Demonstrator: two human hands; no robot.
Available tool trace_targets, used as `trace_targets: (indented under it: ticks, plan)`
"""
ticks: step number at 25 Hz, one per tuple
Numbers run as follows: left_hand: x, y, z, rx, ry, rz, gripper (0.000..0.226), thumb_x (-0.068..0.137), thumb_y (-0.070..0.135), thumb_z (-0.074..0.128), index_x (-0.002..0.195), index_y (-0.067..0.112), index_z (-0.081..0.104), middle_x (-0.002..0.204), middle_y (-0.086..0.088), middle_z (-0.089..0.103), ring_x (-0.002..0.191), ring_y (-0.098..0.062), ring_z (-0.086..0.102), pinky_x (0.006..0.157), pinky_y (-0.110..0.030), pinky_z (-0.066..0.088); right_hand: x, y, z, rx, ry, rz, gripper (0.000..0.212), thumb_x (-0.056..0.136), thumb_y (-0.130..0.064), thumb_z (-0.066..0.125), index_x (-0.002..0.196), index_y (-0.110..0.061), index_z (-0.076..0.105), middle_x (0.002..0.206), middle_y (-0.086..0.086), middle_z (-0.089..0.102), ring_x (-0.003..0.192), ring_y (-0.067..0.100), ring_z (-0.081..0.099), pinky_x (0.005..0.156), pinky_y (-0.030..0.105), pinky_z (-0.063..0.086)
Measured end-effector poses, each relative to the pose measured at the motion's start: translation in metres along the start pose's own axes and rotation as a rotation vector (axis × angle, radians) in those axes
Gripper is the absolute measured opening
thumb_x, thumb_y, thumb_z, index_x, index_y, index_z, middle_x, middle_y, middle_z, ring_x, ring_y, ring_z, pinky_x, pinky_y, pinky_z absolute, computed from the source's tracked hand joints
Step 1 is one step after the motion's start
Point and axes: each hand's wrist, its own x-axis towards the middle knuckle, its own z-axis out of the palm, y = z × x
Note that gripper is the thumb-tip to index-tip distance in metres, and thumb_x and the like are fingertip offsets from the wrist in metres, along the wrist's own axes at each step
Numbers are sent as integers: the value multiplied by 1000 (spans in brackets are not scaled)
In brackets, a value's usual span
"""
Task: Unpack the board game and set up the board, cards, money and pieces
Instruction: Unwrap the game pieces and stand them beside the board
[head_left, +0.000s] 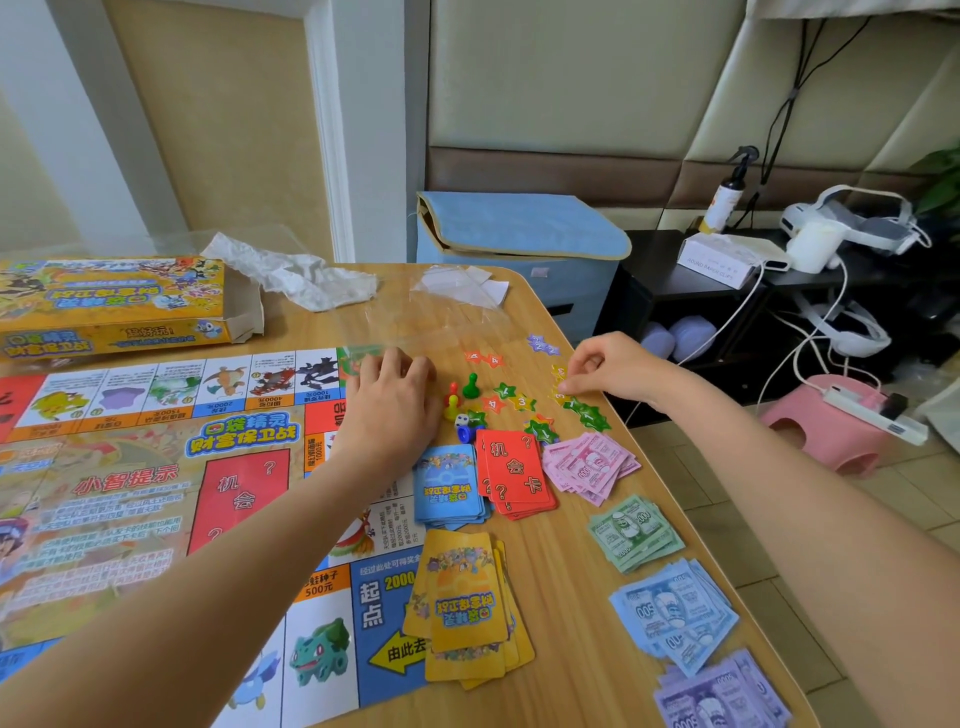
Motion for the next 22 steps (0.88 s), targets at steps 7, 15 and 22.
trace_targets:
  ticks: [7,15,22]
  plan:
    - [-1,1,-1,2,0,0,35,97,37,34,120,15,49,120,-8,45,111,-27,38,93,-35,29,12,-2,13,-83,163,-25,18,81,-23,71,95,-16,61,82,-7,54,77,8,50,58,16,34]
    - [0,1,0,-9,-1,-3,35,97,36,36,119,13,50,120,-9,45,112,-28,38,94,-37,29,4,1,11,-121,135,-42,13,81,-18,72,91,-13,65,99,4,65,83,10,55,69,18,44]
    - [0,0,0,-26,7,4,34,97,35,37,119,13,51,119,-10,46,112,-29,38,94,-38,30,-28,-3,-16,-106,-117,-107,25,83,-3,66,87,-27,63,103,0,58,82,14,60,83,29,50]
